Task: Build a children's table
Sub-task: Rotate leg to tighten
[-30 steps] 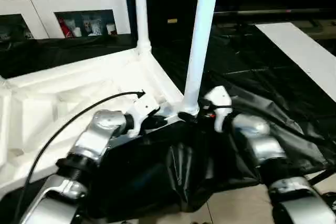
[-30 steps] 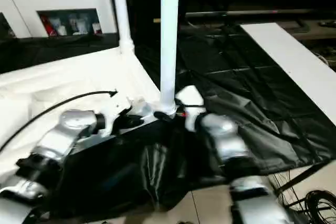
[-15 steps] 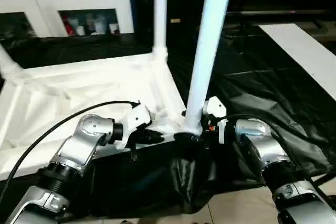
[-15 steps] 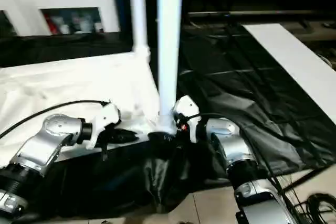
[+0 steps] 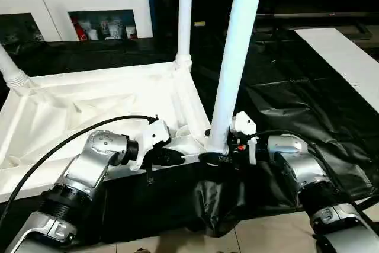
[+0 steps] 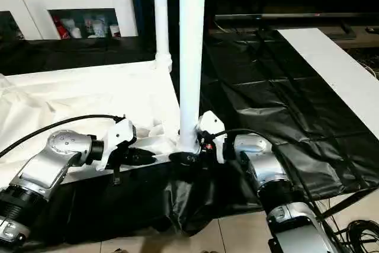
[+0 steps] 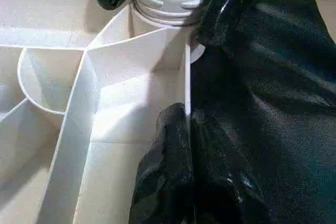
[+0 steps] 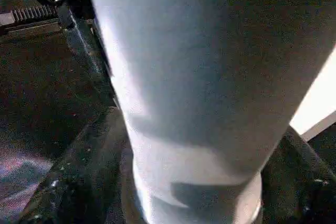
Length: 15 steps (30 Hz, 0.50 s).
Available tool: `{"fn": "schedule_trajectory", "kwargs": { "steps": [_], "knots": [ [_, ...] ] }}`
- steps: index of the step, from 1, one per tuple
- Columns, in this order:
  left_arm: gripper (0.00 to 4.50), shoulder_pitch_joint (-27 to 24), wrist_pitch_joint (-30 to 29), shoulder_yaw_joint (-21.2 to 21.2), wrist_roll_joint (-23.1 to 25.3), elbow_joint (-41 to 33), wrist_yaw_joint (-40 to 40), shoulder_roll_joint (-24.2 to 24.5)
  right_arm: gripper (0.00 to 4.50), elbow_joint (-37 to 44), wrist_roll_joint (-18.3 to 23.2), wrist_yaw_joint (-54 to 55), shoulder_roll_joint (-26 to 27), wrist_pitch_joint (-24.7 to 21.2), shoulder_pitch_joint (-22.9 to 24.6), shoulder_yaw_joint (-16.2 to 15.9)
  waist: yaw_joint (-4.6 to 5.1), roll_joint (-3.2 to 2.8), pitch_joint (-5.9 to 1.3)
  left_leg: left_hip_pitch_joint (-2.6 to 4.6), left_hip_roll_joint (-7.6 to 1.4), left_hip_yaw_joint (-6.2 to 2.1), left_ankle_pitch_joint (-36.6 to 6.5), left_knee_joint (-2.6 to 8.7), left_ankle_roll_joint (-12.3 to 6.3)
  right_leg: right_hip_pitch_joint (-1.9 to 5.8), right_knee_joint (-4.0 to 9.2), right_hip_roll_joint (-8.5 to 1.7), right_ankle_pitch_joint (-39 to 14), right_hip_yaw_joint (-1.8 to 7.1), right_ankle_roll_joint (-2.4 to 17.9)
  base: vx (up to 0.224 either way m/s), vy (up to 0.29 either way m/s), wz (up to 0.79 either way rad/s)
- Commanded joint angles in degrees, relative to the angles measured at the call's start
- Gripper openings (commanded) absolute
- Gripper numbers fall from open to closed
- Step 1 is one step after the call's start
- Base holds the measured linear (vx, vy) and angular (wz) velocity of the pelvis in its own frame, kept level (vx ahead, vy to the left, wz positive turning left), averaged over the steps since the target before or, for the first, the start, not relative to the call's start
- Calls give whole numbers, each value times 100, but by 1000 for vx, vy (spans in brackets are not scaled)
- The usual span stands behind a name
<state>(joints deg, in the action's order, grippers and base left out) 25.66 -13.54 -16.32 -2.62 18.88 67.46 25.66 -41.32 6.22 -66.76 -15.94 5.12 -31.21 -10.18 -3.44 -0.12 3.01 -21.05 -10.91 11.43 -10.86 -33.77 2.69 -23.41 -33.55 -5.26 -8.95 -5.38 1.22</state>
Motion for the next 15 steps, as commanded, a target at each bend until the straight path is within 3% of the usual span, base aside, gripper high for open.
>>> {"fn": "schedule_trajectory", "kwargs": {
  "steps": [1, 4, 12, 15],
  "knots": [
    [0, 12, -7, -19, -117, -110, 22, 9, 314, -87, -24, -152, -23, -3, -6, -57, -17, 22, -387, 72, -280, -103, -1016, 385, -312, 303, 305, -359, -1359, 314, 1331, 0, 0, 0],
    [0, 26, -3, -21, -110, -75, 43, 4, 278, -108, -18, -158, -26, -9, -4, -48, -14, 4, -387, 71, -279, -103, -1033, 383, -304, 301, 306, -353, -1355, 312, 1332, 0, 0, 0],
    [0, 107, 9, -21, -80, 40, 45, -31, 268, -236, -17, 146, 108, -2, 1, 37, -9, -17, -390, 70, -276, -110, -1123, 381, -249, 305, 306, -354, -1369, 312, 1352, 0, 0, 0],
    [0, 204, -1, 19, 54, 245, -270, -137, 267, -353, -41, 666, 307, -12, -45, 154, 14, -22, -362, 92, -263, -118, -1410, 398, -148, 275, 356, -352, -1762, 315, 1267, 0, 0, 0]
  ]
}}
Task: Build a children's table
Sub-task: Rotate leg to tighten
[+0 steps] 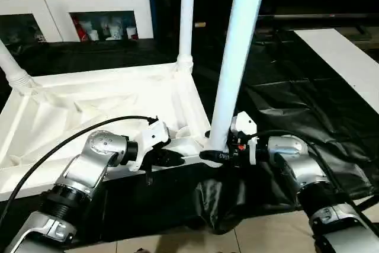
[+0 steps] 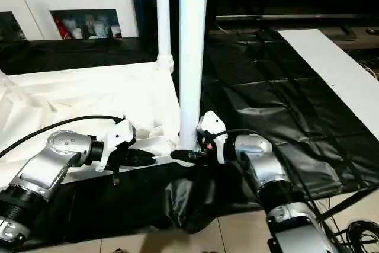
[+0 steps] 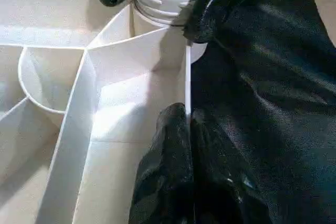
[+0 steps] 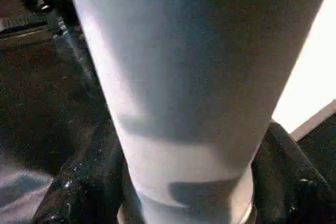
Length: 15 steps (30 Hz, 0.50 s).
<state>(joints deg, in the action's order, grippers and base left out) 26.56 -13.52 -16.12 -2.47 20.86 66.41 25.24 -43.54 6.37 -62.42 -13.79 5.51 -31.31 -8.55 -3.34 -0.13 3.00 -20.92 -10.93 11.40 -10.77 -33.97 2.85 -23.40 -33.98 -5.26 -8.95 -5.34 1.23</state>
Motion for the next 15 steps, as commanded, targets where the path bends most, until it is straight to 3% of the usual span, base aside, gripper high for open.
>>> {"fn": "schedule_trajectory", "kwargs": {
  "steps": [1, 4, 8, 9, 10, 11, 12, 14, 15],
  "knots": [
    [0, 192, -27, 31, 118, 192, -387, -167, 267, -236, -119, 590, 200, -67, -77, 32, 13, -23, -355, 83, -255, -119, -1488, 420, -130, 265, 411, -354, -1889, 313, 1231, 0, 0, 0],
    [0, 441, -131, 145, 339, 617, -1146, -409, 267, -492, -277, 1628, 548, -141, -170, 131, 45, 11, -331, 114, -228, -157, -1786, 430, 38, 246, 510, -375, -2716, 291, 935, 0, 0, 0],
    [0, 676, -356, 290, 470, 961, -1929, -702, 267, -724, -332, 2650, 876, -473, -288, 300, 99, 12, -301, 144, -205, -191, -2047, 427, 90, 201, 614, -381, -3436, 242, 612, 0, 0, 0],
    [0, 748, -472, 338, 492, 1044, -2182, -814, 267, -819, -309, 3051, 981, -581, -350, 405, 118, 38, -302, 142, -211, -195, -2091, 428, 65, 192, 633, -387, -3519, 237, 551, 0, 0, 0],
    [0, 843, -595, 388, 517, 1155, -2479, -958, 266, -954, -276, 3566, 1117, -716, -436, 540, 142, 8, -289, 158, -196, -207, -2113, 423, 109, 166, 635, -378, -3580, 219, 555, 0, 0, 0],
    [0, 1005, -635, 441, 554, 1385, -2931, -1202, 266, -1201, -268, 4441, 1327, -817, -583, 723, 168, 16, -290, 178, -201, -205, -2152, 430, 131, 155, 664, -363, -3639, 212, 523, 0, 0, 0],
    [0, 1005, -635, 441, 554, 1385, -2931, -1202, 266, -1201, -268, 4441, 1327, -817, -583, 723, 175, 2, -304, 197, -195, -216, -2206, 421, 172, 152, 670, -374, -3625, 192, 498, 0, 0, 0],
    [0, 1177, -471, 492, 590, 1705, -3373, -1468, 266, -1483, -174, 5078, 1579, -765, -763, 923, 186, -22, -326, 146, -215, -228, -2215, 453, 136, 199, 663, -380, -3353, 183, 491, 0, 0, 0],
    [0, 1242, -369, 514, 609, 1848, -3550, -1570, 266, -1588, -121, 5283, 1683, -742, -836, 1009, 195, -9, -325, 155, -210, -224, -2256, 461, 139, 184, 665, -354, -3236, 175, 497, 0, 0, 0]
  ]
}}
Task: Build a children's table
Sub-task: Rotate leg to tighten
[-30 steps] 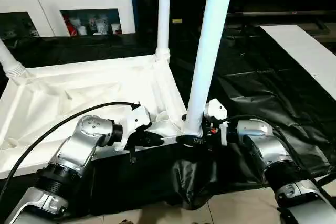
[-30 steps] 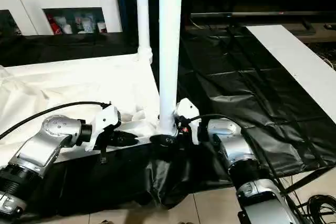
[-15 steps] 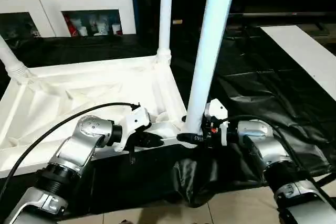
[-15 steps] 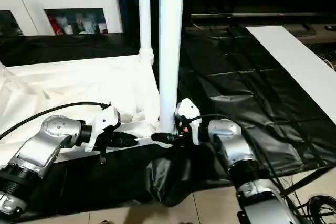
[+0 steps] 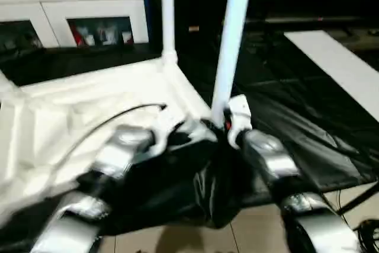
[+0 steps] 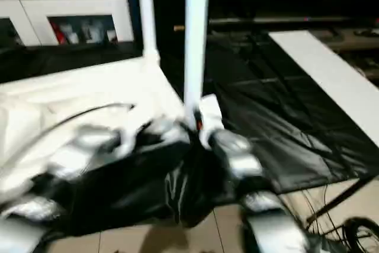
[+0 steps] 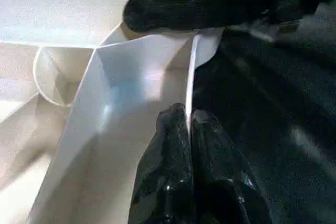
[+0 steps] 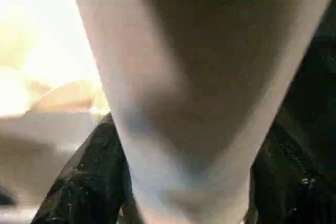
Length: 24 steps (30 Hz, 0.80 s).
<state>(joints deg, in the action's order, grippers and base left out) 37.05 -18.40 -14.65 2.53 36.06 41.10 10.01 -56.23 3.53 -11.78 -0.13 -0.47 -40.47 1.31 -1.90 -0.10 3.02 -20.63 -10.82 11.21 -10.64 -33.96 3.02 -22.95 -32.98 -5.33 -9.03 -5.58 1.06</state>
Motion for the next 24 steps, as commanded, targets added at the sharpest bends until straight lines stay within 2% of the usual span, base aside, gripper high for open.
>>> {"fn": "schedule_trajectory", "kwargs": {
  "steps": [1, 3, 4, 6, 8, 10, 12, 13, 14, 15, 16, 17, 18, 19, 20, 21, 23, 24],
  "knots": [
    [0, 236, 333, 355, 112, 452, -1064, -120, 266, -386, 151, 306, 400, -128, 26, 33, 37, 3, -327, 174, -202, -186, -2371, 440, 99, 101, 581, -351, -3211, 207, 533, 0, 0, 0],
    [0, 287, 597, 346, 120, 628, -1150, -221, 266, -470, 87, 435, 512, -101, -44, 8, 34, 9, -323, 152, -184, -185, -2347, 441, 32, 110, 600, -367, -3287, 214, 501, 0, 0, 0],
    [0, 294, 829, 188, 241, 717, -1103, -221, 266, -520, -74, 553, 589, -52, -94, -108, 30, 12, -324, 143, -184, -187, -2329, 443, 14, 111, 606, -373, -3303, 215, 489, 0, 0, 0],
    [0, 291, 798, 175, 268, 729, -1116, -224, 266, -543, -97, 544, 615, -8, -115, -113, 15, 19, -323, 131, -191, -181, -2280, 444, -29, 116, 602, -392, -3364, 228, 456, 0, 0, 0],
    [0, 274, 815, 168, 281, 723, -1045, -165, 266, -510, 55, 277, 647, 20, -115, 10, 7, 27, -322, 128, -194, -178, -2247, 445, -59, 116, 601, -394, -3394, 229, 445, 0, 0, 0],
    [0, 257, 888, 152, 290, 718, -930, -60, 322, -375, 156, 10, 631, 93, -69, 61, -4, 35, -323, 113, -198, -180, -2203, 451, -83, 125, 596, -400, -3406, 228, 433, 0, 0, 0],
    [0, 243, 941, 154, 280, 734, -795, 20, 339, -286, 177, -149, 600, 170, -39, 61, 7, 24, -324, 89, -205, -187, -2213, 460, -93, 134, 585, -404, -3391, 223, 423, 0, 0, 0],
    [0, 239, 1063, 153, 284, 773, -698, 56, 345, -240, 183, -152, 564, 216, -35, 73, 67, 37, -315, 5, -199, -212, -2185, 486, -76, 192, 566, -394, -3383, 202, 397, 0, 0, 0],
    [0, 236, 1128, 154, 288, 789, -647, 75, 345, -215, 186, -148, 547, 239, -33, 78, 80, 0, -318, -33, -198, -239, -2154, 497, -56, 229, 562, -405, -3381, 186, 372, 0, 0, 0],
    [0, 220, 1249, 144, 289, 803, -520, 112, 370, -87, 147, -157, 466, 345, 8, 44, 126, 9, -335, -60, -212, -258, -2160, 504, -23, 241, 561, -404, -3357, 170, 349, -15, 4, -20],
    [0, 218, 1308, 145, 294, 823, -471, 123, 376, -45, 126, -157, 436, 393, 22, 33, 132, 5, -333, -34, -214, -263, -2179, 501, -15, 215, 569, -403, -3329, 175, 369, 0, 0, 0],
    [0, 190, 1510, 127, 291, 830, -316, 164, 376, 187, 51, -319, 308, 518, 129, -77, 141, 11, -344, 37, -226, -246, -2214, 480, -20, 159, 573, -407, -3183, 204, 505, 0, 0, 0],
    [0, 176, 1608, 121, 292, 835, -247, 181, 376, 291, 13, -399, 253, 576, 179, -121, 122, 10, -350, 57, -221, -234, -2160, 471, -41, 156, 570, -408, -3033, 219, 577, 0, 0, 0],
    [0, 142, 1970, 66, 309, 833, -111, 260, 376, 815, 27, -657, 49, 686, 454, -146, 90, 15, -346, 40, -226, -190, -1982, 470, -130, 158, 526, -384, -2589, 255, 743, 0, 0, 0],
    [0, 142, 1970, 66, 309, 833, -111, 260, 376, 815, 27, -657, 49, 686, 454, -146, 75, 27, -346, 29, -223, -181, -1924, 468, -163, 168, 515, -380, -2505, 262, 753, 0, 0, 0],
    [0, 134, 2084, 41, 315, 832, -86, 287, 376, 992, 45, -737, -12, 700, 550, -135, 62, 26, -355, 30, -230, -174, -1839, 464, -196, 170, 469, -380, -2375, 279, 851, 0, 0, 0],
    [0, 183, 2300, 70, 348, 935, -273, 324, 376, 1511, 110, -931, -191, 695, 861, -105, 29, 26, -365, 16, -229, -163, -1686, 460, -244, 203, 451, -369, -2251, 285, 842, 0, 0, 0],
    [0, 254, 2380, 137, 379, 1048, -513, 322, 376, 1769, 123, -1033, -272, 695, 1030, -105, 10, 5, -370, 26, -236, -160, -1627, 460, -258, 197, 447, -369, -2180, 292, 853, 0, 0, 0]
  ]
}}
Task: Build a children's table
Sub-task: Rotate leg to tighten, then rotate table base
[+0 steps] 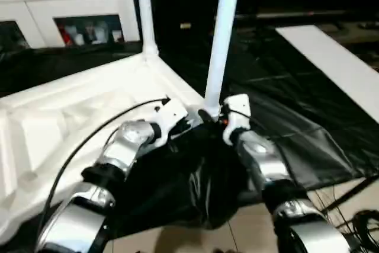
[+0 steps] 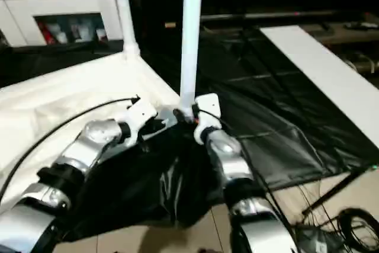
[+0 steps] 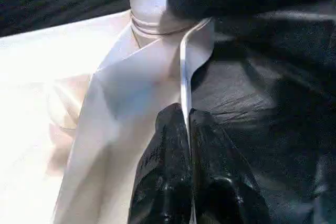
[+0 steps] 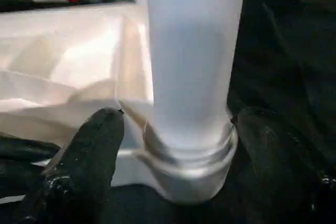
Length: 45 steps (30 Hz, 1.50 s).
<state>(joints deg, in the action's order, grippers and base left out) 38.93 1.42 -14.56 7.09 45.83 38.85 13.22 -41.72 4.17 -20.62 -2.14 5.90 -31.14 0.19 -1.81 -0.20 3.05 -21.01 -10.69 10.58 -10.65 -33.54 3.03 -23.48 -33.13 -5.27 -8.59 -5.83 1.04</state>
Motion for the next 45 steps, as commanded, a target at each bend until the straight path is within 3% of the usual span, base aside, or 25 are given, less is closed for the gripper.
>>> {"fn": "schedule_trajectory", "kwargs": {
  "steps": [1, 5, 7, 10, 12, 15, 16, 18, 20, 23, 27, 29, 32, 38, 45],
  "knots": [
    [44, 107, 451, 185, -101, 127, -336, -4, 379, 447, 60, -187, -106, 52, 195, 3, -42, 4, -384, 74, -246, -83, -1497, 408, -283, 252, 439, -363, -2036, 326, 882, 0, 0, 0],
    [74, 209, 623, 543, -400, 27, -357, -70, 379, 862, 27, -164, -230, 16, 569, -66, -56, -14, -426, 13, -253, -85, -1121, 390, -313, 314, 359, -363, -1448, 318, 1101, 0, 0, 0],
    [99, 215, 680, 585, -425, -11, -388, -83, 379, 893, 29, -158, -234, -6, 601, -73, -43, -5, -455, -2, -257, -84, -860, 365, -406, 331, 274, -343, -870, 312, 1257, 0, 0, 0],
    [105, 215, 895, 606, -355, -49, -541, -2, 379, 1194, -43, -189, -270, -179, 767, -141, -39, -10, -443, -1, -250, -56, -761, 347, -568, 333, 253, -332, -566, 320, 1382, 0, 0, 0],
    [138, 138, 897, 637, -356, -223, -553, 84, 379, 1322, -65, -240, -299, -238, 825, -173, -38, -12, -438, 14, -257, -49, -851, 349, -573, 328, 262, -341, -675, 324, 1371, 0, 0, 0],
    [138, -198, 351, 801, -821, -967, 38, 184, 379, 1512, 42, -485, -398, -335, 902, -208, -55, 23, -413, 26, -267, -34, -1028, 363, -486, 320, 302, -362, -1061, 331, 1342, 0, 0, 0],
    [138, -332, 114, 833, -998, -1271, 290, 233, 379, 1571, 104, -599, -434, -382, 924, -211, -59, 2, -397, 39, -281, -34, -1173, 375, -406, 304, 319, -365, -1388, 339, 1301, 0, 0, 0],
    [138, -909, -770, 698, -1566, -2515, 1250, 655, 379, 1878, 428, -1352, -622, -627, 1073, -342, -76, 16, -379, 24, -316, -55, -1254, 406, -362, 323, 304, -383, -1568, 347, 1271, 0, 0, 0],
    [138, -1162, -1156, 592, -1833, -3039, 1614, 901, 379, 2059, 512, -1666, -728, -746, 1164, -454, -57, -15, -362, 62, -310, -27, -1347, 411, -333, 255, 319, -322, -1587, 357, 1241, 0, 0, 0],
    [138, -1619, -1651, 263, -2131, -3857, 2192, 1509, 379, 2455, 562, -2237, -992, -939, 1348, -755, -53, -28, -336, 73, -302, -32, -1573, 443, -219, 236, 340, -298, -1788, 359, 1158, 0, 0, 0],
    [138, -1791, -1889, 83, -1717, -4014, 2283, 1804, 379, 2689, 570, -2628, -1205, -1140, 1432, -975, -56, -31, -309, 103, -298, -51, -1825, 466, -75, 221, 380, -294, -2198, 370, 946, 0, 0, 0],
    [138, -1758, -2052, 2, -1189, -3846, 2102, 1865, 379, 2774, 549, -2754, -1270, -1237, 1436, -1054, -53, -16, -305, 125, -281, -55, -1887, 457, -8, 209, 431, -310, -2472, 378, 786, 0, 0, 0],
    [138, -1666, -2320, -64, -781, -3625, 1712, 1918, 379, 2949, 544, -3015, -1394, -1409, 1495, -1234, -58, -12, -317, 85, -268, -75, -1738, 452, -14, 242, 428, -316, -2509, 369, 664, 0, 0, 0],
    [138, -1474, -2765, -254, -563, -3537, 1099, 2040, 379, 3172, 558, -3184, -1527, -1559, 1582, -1383, -81, -17, -341, 79, -269, -73, -1611, 431, -80, 234, 402, -308, -2185, 358, 823, 0, 0, 0],
    [138, -1252, -2631, 33, -235, -3246, 358, 1624, 379, 3189, 514, -3104, -1515, -1585, 1597, -1361, -91, 0, -353, 57, -246, -74, -1538, 400, -109, 263, 420, -321, -2243, 341, 799, 0, 0, 0]
  ]
}}
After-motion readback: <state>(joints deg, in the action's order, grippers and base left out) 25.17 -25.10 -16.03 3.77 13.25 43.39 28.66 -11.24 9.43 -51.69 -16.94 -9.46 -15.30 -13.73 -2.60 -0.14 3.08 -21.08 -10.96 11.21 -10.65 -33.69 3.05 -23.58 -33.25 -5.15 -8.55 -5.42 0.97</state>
